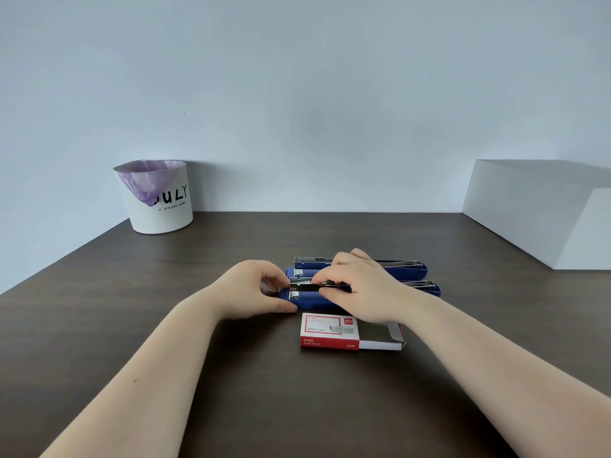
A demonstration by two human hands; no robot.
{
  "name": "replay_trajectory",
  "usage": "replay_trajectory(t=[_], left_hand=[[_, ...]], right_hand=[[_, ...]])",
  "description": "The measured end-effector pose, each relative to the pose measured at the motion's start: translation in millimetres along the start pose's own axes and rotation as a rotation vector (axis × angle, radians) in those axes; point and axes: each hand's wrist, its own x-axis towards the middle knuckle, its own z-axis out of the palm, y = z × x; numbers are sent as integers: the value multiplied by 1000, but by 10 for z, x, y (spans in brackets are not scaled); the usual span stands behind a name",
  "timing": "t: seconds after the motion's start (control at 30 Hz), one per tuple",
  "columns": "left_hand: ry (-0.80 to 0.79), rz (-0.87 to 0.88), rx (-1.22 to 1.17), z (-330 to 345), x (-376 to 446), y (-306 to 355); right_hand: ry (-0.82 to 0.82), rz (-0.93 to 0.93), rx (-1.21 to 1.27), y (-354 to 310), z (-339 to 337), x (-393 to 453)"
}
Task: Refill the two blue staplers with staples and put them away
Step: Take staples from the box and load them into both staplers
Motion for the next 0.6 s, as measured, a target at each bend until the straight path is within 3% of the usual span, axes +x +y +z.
replay_trajectory(t=[0.3, 0.43, 0.6], left_hand=[[95, 19, -22, -15, -51, 36], [193, 64, -73, -54, -108, 201], [-71, 143, -78, -56, -179, 440]], right_hand=[[87, 42, 180, 117, -162, -190], [-121, 96, 227, 191, -452, -433], [-331, 116, 107, 205, -548, -484]])
